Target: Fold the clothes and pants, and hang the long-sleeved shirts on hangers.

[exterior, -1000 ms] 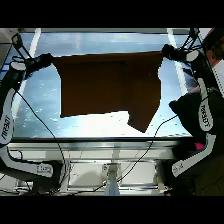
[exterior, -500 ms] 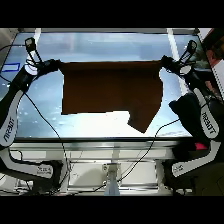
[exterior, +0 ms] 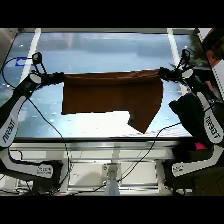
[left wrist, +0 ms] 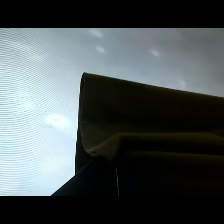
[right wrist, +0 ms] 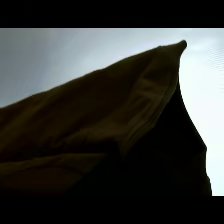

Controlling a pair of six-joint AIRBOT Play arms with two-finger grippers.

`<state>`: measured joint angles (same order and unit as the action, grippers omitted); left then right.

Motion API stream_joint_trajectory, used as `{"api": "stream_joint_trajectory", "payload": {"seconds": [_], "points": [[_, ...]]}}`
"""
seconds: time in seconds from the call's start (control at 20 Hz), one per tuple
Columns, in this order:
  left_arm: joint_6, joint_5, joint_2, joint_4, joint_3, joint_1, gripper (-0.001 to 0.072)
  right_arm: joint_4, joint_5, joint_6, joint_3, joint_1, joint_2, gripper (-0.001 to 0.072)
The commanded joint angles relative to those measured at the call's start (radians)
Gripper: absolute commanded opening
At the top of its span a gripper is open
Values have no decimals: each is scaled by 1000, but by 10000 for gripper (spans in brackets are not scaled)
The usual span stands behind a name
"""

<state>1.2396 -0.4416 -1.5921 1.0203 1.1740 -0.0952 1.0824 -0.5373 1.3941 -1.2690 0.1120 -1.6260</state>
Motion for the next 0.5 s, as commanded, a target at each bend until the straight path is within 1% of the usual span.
{"api": "stream_joint_trajectory", "payload": {"seconds": [0.0, 0.15, 0.45], "points": [[3, -91, -4, 5, -4, -26, 15, 56, -72, -1, 7, 0, 2, 14], [3, -142, -23, 5, -4, -32, 16, 58, -88, 0, 9, 0, -6, 13], [3, -193, -70, 5, -4, -29, 17, 72, -184, 5, 9, 0, -50, 14]]}}
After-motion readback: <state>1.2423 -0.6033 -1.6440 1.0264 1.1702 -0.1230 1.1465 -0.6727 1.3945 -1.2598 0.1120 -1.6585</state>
